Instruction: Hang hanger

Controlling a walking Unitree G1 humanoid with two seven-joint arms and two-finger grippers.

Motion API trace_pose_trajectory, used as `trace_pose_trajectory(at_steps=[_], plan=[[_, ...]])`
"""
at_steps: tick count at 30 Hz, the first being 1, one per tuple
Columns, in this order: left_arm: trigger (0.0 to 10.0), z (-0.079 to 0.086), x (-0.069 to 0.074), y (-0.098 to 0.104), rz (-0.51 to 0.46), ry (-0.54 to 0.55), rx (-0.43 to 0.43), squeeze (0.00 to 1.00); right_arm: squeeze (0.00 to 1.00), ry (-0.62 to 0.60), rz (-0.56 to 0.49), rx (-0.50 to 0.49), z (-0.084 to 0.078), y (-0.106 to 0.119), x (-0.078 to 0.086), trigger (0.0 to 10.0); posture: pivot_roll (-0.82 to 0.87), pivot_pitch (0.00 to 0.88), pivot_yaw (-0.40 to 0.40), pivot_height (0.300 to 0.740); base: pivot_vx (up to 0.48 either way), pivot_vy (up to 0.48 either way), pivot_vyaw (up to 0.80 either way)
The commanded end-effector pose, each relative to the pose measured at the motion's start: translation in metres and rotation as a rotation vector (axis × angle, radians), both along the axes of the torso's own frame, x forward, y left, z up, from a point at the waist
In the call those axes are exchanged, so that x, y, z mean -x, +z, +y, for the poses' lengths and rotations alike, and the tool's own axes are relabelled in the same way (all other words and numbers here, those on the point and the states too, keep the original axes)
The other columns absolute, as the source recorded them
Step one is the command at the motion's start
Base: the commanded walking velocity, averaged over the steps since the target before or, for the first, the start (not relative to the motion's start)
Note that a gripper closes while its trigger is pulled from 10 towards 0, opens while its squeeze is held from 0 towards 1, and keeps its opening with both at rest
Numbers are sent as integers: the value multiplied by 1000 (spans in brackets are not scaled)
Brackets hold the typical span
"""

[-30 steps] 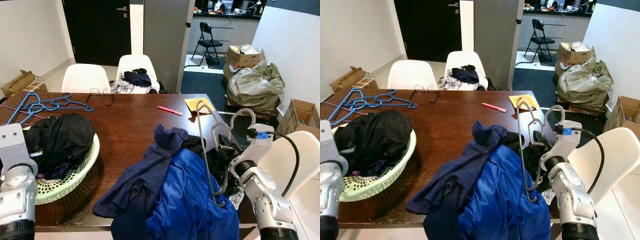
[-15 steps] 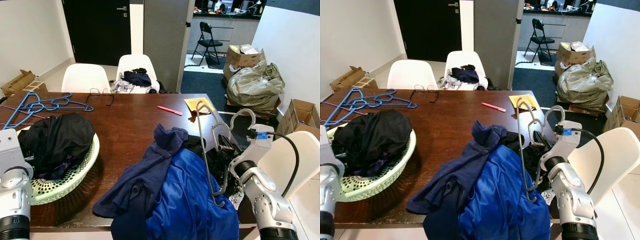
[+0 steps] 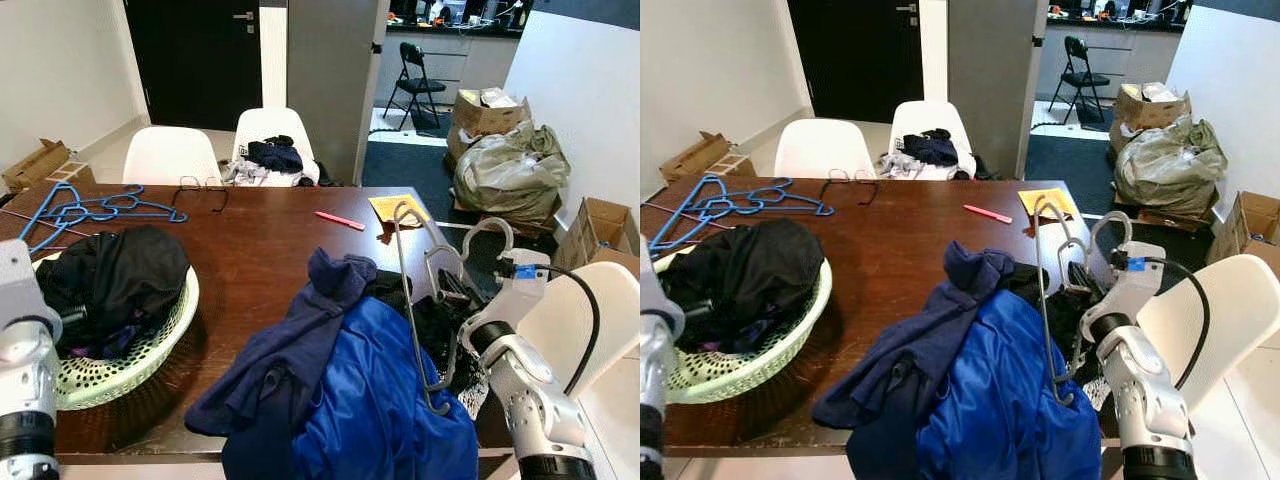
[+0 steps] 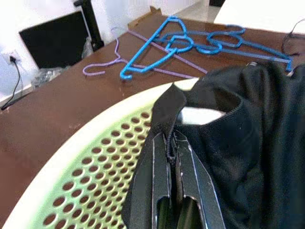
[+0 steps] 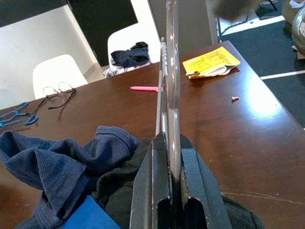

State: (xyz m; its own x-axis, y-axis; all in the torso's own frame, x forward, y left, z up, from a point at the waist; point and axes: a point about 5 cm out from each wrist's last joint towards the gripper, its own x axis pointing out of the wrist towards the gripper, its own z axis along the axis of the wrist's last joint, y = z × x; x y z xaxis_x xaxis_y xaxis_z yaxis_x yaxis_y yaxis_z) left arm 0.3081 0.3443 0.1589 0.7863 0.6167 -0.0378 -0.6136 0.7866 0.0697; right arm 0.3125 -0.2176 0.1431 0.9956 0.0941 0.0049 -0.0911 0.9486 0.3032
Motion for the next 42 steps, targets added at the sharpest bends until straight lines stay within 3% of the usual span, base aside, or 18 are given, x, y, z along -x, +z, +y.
trace_pose_trajectory(at_steps=[1, 2, 3, 4, 6, 8, 11, 13, 19, 23, 29, 31, 32, 33, 34, 39, 40, 42], plan=[[0, 2, -2, 14, -52, -6, -19, 0, 0, -6, 58, -16, 1, -13, 2, 10000, 12, 0, -16, 740, 0, 0, 0], [0, 2, -2, 14, -52, -6, -19, 0, 0, -6, 58, -16, 1, -13, 2, 10000, 12, 0, -16, 740, 0, 0, 0], [0, -5, -14, 48, -169, -51, -31, 0, 0, -8, 60, -18, 1, -14, 1, 10000, 15, 0, -21, 740, 0, 0, 0], [0, -5, -14, 48, -169, -51, -31, 0, 0, -8, 60, -18, 1, -14, 1, 10000, 15, 0, -21, 740, 0, 0, 0], [0, -49, -32, 156, -508, -290, -150, 0, 0, -9, 61, -20, 1, -14, 0, 10000, 20, 0, -23, 740, 0, 0, 0], [0, -93, -27, 221, -708, -499, -257, 0, 0, -9, 62, -22, 1, -14, -1, 10000, 20, 0, -22, 740, 0, 0, 0], [0, -109, -22, 238, -759, -563, -307, 0, 0, -9, 62, -23, 1, -14, -1, 10000, 19, 0, -20, 740, 0, 0, 0], [0, -135, -16, 256, -824, -664, -338, 0, 0, -12, 61, -27, 1, -14, -1, 10000, 20, 0, -17, 740, 0, 0, 0], [0, -166, -21, 247, -805, -810, -311, 0, 0, -16, 59, -31, 1, -14, -1, 10000, 15, 0, -14, 740, 0, 0, 0], [0, -198, -31, 206, -669, -945, -281, 0, 0, -20, 60, -36, 1, -14, -1, 10000, 14, 0, -14, 740, 0, 0, 0], [0, -211, -31, 188, -610, -1018, -245, 0, 0, -20, 62, -36, 1, -14, -1, 10000, 16, 0, -17, 740, 0, 0, 0], [0, -226, -28, 175, -569, -1117, -208, 0, 0, -20, 63, -36, 1, -15, -1, 10000, 19, 0, -19, 740, 0, 0, 0], [0, -243, -22, 160, -517, -1243, -170, 0, 0, -19, 64, -36, 1, -15, -1, 10000, 18, 0, -19, 740, 0, 0, 0], [0, -243, -22, 160, -517, -1243, -170, 0, 0, -19, 64, -36, 1, -15, -1, 10000, 18, 0, -19, 740, 0, 0, 0], [0, -258, -14, 144, -452, -1369, -148, 0, 0, -18, 66, -35, 1, -15, -1, 10000, 18, 0, -19, 740, 0, 0, 0], [0, -275, 4, 122, -341, -1555, -121, 0, 0, -17, 69, -37, 1, -15, -1, 10000, 13, 0, -16, 740, 0, 0, 0], [0, -279, 16, 110, -270, -1662, -118, 0, 0, -17, 70, -39, 1, -15, -1, 10000, 14, 0, -17, 740, 0, 0, 0], [0, -279, 16, 110, -270, -1662, -118, 0, 0, -17, 70, -39, 1, -15, -1, 10000, 14, 0, -17, 740, 0, 0, 0]])
